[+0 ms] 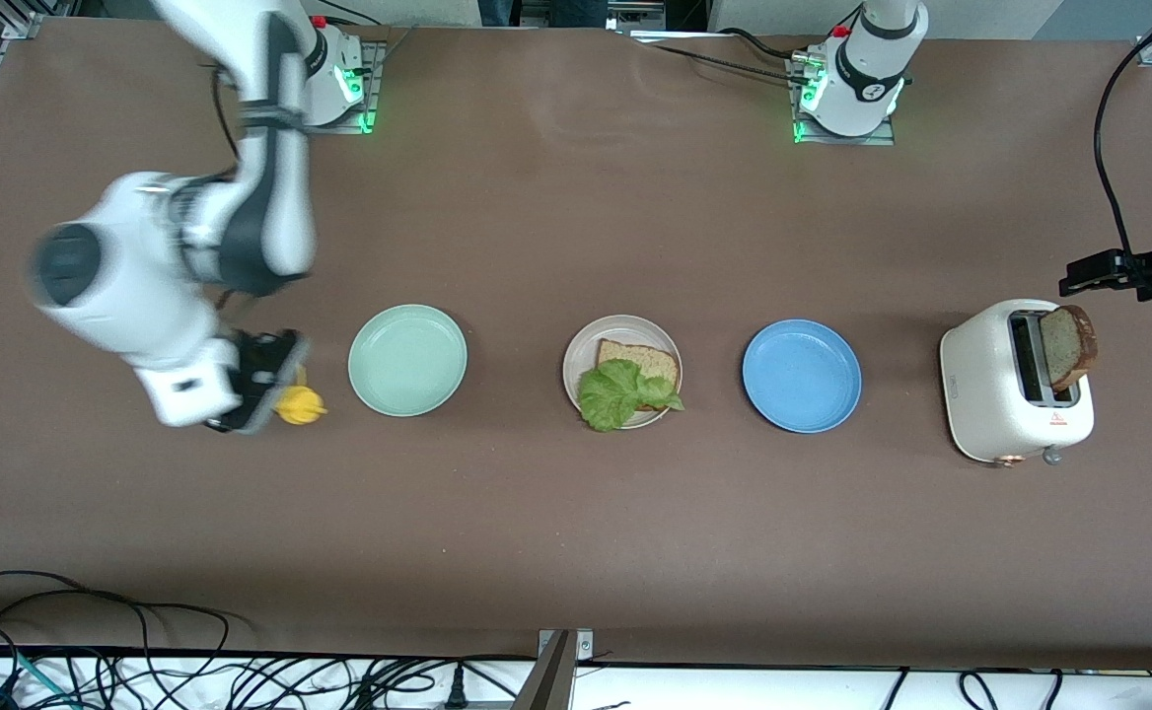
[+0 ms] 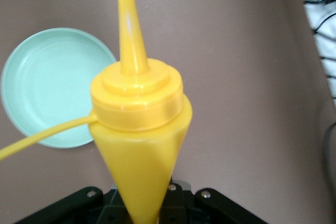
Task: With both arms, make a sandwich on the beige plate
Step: 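Carry the yellow bottle back and lower it onto the table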
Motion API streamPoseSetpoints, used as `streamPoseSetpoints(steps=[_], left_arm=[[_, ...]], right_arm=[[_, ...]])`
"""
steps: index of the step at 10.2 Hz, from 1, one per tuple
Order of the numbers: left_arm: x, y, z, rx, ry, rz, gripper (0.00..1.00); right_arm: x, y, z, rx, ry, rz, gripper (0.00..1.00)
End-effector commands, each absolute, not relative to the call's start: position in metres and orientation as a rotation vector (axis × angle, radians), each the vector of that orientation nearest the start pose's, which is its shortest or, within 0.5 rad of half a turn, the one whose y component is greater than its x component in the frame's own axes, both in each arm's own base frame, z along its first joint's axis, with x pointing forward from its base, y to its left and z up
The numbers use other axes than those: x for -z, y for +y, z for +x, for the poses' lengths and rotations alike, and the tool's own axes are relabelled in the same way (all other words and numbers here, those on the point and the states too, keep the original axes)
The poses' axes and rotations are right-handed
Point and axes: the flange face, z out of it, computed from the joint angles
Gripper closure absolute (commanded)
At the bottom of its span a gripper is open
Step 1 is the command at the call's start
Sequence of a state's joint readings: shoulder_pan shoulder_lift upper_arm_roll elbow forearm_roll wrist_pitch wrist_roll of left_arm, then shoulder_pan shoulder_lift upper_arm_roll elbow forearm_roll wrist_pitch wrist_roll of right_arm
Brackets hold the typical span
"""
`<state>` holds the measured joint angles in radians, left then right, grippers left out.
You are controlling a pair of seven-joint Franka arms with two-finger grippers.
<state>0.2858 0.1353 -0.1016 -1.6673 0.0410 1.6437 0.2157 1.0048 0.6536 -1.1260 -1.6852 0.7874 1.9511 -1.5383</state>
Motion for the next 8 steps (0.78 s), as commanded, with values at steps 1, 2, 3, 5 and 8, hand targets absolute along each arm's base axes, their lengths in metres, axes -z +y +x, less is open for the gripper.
streamPoseSetpoints(steps=[1,2,3,5,8], left_arm=[[-0.515,0.117,0.573,-0.264,0.085,-3.101,0.0],[-0.516,0.117,0.573,-0.261,0.085,-3.101,0.0],[-0.516,0.117,0.573,-0.261,0.085,-3.102,0.0],[-0.516,0.117,0.573,-0.261,0.088,-3.101,0.0],[-0.501,0.125,0.582,-0.241,0.079,-3.099,0.0]], right_arm=[[-0.362,-0.003,0.633,0.368,-1.643,-2.31,1.0],[-0.347,-0.03,0.624,0.436,-1.566,-2.245,1.0],[-0.329,-0.056,0.613,0.48,-1.519,-2.205,1.0],[-0.292,-0.092,0.583,0.585,-1.523,-2.112,1.0],[-0.234,-0.121,0.557,0.735,-1.467,-1.956,1.0]])
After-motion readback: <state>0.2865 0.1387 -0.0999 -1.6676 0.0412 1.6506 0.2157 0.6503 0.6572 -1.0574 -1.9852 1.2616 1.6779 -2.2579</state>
